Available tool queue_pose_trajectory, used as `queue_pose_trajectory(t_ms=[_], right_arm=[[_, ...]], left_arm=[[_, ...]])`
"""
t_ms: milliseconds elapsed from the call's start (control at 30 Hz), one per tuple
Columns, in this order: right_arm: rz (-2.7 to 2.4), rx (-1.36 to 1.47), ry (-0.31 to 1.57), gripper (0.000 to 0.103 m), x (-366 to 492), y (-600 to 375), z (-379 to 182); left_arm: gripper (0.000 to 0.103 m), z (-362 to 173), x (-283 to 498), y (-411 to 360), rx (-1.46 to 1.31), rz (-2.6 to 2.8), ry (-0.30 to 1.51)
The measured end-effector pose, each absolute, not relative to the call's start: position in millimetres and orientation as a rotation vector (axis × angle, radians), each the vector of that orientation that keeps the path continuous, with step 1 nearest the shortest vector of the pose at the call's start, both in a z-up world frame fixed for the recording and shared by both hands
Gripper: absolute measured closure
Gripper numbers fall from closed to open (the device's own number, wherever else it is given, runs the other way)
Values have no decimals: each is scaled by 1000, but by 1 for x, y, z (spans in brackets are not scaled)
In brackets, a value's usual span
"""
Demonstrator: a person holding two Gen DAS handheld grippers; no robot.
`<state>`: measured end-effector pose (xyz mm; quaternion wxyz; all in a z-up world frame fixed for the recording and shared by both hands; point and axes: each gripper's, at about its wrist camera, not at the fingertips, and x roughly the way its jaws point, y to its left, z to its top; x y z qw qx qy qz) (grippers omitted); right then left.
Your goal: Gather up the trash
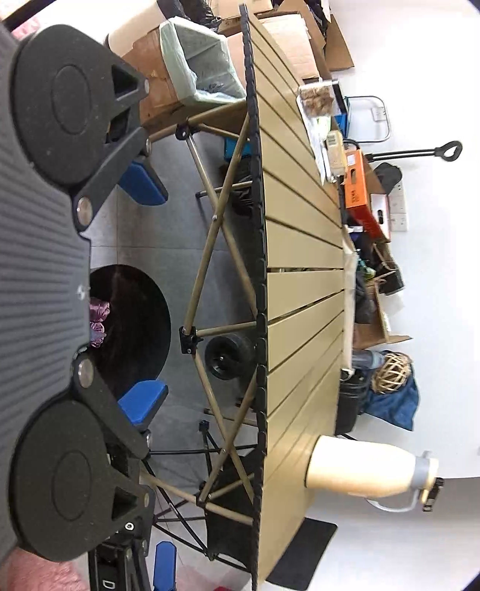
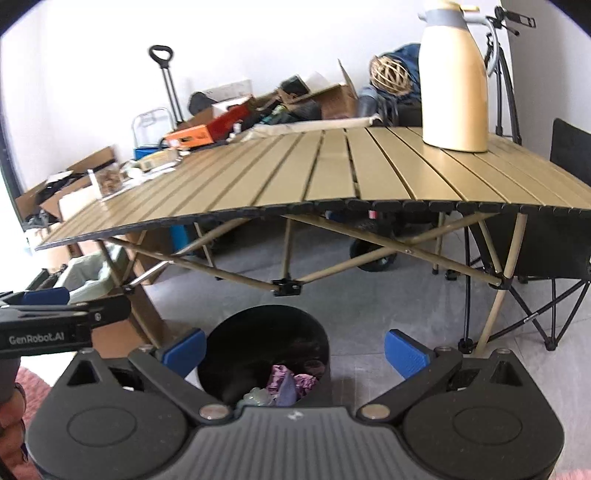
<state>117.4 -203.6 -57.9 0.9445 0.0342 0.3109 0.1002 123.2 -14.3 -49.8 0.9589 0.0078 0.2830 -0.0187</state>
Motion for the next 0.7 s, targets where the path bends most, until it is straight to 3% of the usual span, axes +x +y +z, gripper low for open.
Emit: queue_pose_trajectory(t_ms=[700], right_arm=[[193, 11, 655, 0, -5, -177, -25]], left_arm=[[0, -35, 11, 12, 4, -112, 551]])
